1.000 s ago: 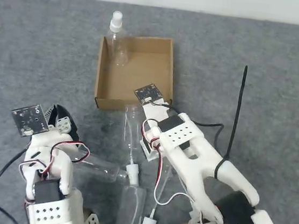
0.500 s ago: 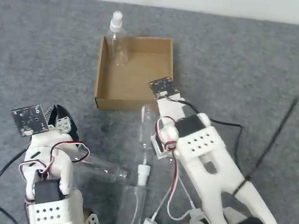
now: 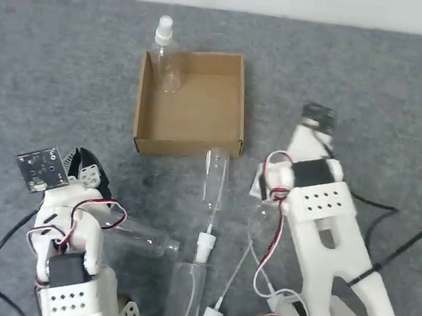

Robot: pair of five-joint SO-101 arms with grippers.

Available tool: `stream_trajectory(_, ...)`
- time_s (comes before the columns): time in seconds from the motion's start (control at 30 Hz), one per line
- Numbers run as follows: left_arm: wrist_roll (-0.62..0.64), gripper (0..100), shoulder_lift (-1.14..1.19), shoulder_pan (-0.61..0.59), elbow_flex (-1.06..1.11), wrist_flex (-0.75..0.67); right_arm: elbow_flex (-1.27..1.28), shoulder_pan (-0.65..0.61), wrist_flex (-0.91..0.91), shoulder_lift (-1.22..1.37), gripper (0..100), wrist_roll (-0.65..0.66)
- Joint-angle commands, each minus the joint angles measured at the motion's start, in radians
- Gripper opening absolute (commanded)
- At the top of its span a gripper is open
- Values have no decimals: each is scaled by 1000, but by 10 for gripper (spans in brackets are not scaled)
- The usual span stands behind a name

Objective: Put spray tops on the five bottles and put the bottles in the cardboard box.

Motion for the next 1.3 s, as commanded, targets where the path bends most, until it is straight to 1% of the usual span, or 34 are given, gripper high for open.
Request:
stream_trajectory(0.0,-8,14,-15,3,-13,2,-49,56,7,-54,53,-143)
stream_trajectory(0.1,-8,14,-15,3,-13,2,-49,96,7,-54,53,-201)
stream_trajectory(0.2,-8,14,-15,3,-13,2,-37,134,2,-54,53,-212)
stream_trajectory(0.4,-8,14,-15,3,-13,2,21,199,-2,-54,53,-365)
stream_trajectory(0.6,-8,14,-15,3,-13,2,48,257,-4,-45,53,-470)
stream_trajectory(0.77,-8,14,-15,3,-13,2,48,302,-4,-45,55,-526)
stream_trajectory(0.83,-8,14,-15,3,-13,2,48,302,-4,-45,85,-546)
stream_trajectory(0.97,-8,14,-15,3,-13,2,49,297,-4,-44,196,-551)
stream_trajectory(1.03,-8,14,-15,3,-13,2,49,297,-4,-44,236,-551)
stream_trajectory(1.27,-8,14,-15,3,-13,2,43,297,-5,-45,305,-551)
